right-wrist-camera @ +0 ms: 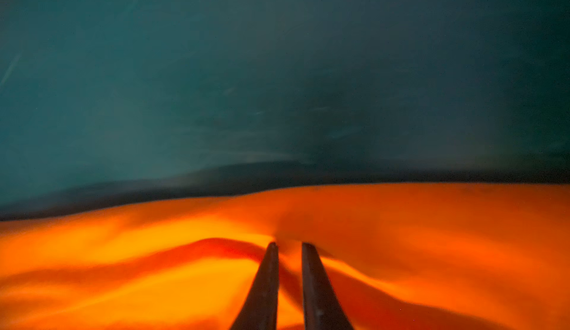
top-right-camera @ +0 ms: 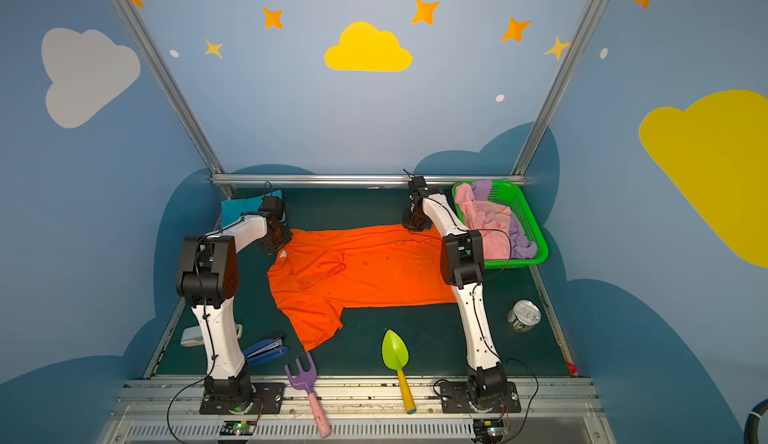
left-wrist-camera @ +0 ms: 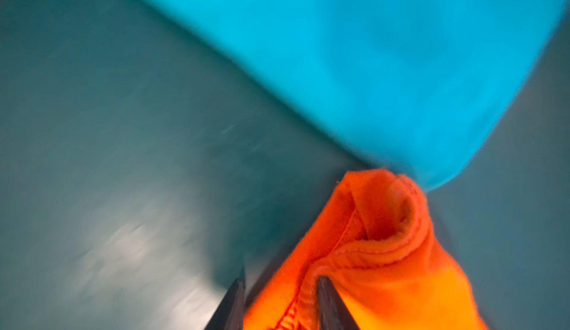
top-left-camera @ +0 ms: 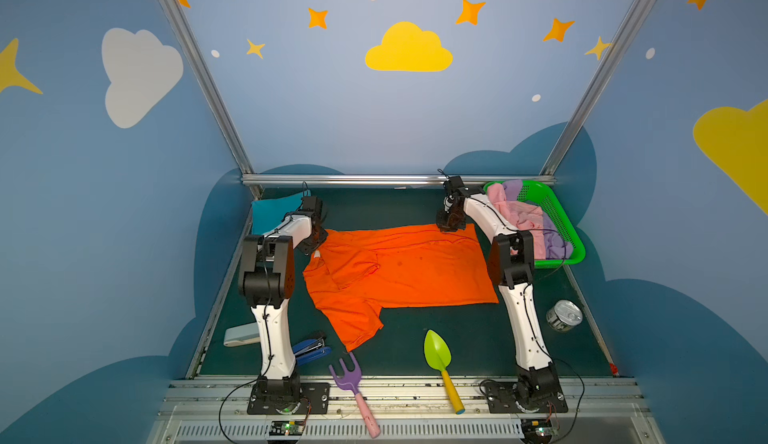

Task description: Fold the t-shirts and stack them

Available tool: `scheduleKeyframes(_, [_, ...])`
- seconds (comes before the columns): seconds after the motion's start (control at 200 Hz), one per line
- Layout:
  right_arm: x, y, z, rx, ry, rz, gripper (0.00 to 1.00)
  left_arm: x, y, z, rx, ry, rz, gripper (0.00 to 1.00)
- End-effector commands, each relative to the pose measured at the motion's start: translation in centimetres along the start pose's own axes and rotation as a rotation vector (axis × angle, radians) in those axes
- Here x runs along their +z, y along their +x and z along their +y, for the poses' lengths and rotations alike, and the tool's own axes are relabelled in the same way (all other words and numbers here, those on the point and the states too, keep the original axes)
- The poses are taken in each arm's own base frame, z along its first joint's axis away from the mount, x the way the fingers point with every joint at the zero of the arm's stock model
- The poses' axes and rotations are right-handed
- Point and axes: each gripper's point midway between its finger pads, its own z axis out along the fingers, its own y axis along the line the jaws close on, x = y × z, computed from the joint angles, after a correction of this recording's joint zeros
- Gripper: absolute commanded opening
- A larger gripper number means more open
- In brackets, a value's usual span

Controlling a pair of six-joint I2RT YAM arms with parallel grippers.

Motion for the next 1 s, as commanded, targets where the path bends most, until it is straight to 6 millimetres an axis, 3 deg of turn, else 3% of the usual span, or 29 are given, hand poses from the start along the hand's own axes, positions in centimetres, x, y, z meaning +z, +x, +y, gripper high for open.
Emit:
scheduleKeyframes(0.0, [-3.7,-0.3,0.3,0.02,-0.038,-0.034,0.17,-0.2,0.8,0.1,0.019,0.002,0.052,0.41])
scheduleKeyframes(0.165, [-8.1,0.9,1.0,0.016,-0.079,-0.1,0.16,-5.0,-0.3,0.2,0.003,0.056,-0.009,0.47])
scheduleKeyframes(0.25, [-10.0,2.7,0.8,0.016,-0.084,-0.113,0.16,-8.1,-0.2,0.9,0.003,0.075,-0.041,0.5])
scheduleKeyframes(0.335, [-11.7,5.2,0.4,0.007,-0.076,-0.128,0.16,-11.0,1.3,2.1,0.018,0.086,-0.062,0.52])
scheduleKeyframes(0.506, [-13.3,11.8,-2.3,0.018,-0.02,-0.113,0.33,-14.5,7.7,5.4,0.153,0.08,-0.042,0.55])
scheduleKeyframes(0.741, [-13.3,20.7,-7.0,0.064,0.06,-0.044,0.49,-16.0,17.2,10.5,0.311,0.091,0.055,0.51])
scheduleKeyframes(0.871, [-12.9,23.4,-8.4,0.1,0.074,-0.023,0.58,-15.8,20.7,12.9,0.349,0.095,0.089,0.55])
scheduleKeyframes(0.991, [-12.4,24.4,-8.9,0.119,0.073,-0.001,0.62,-14.8,22.8,15.0,0.335,0.074,0.121,0.64])
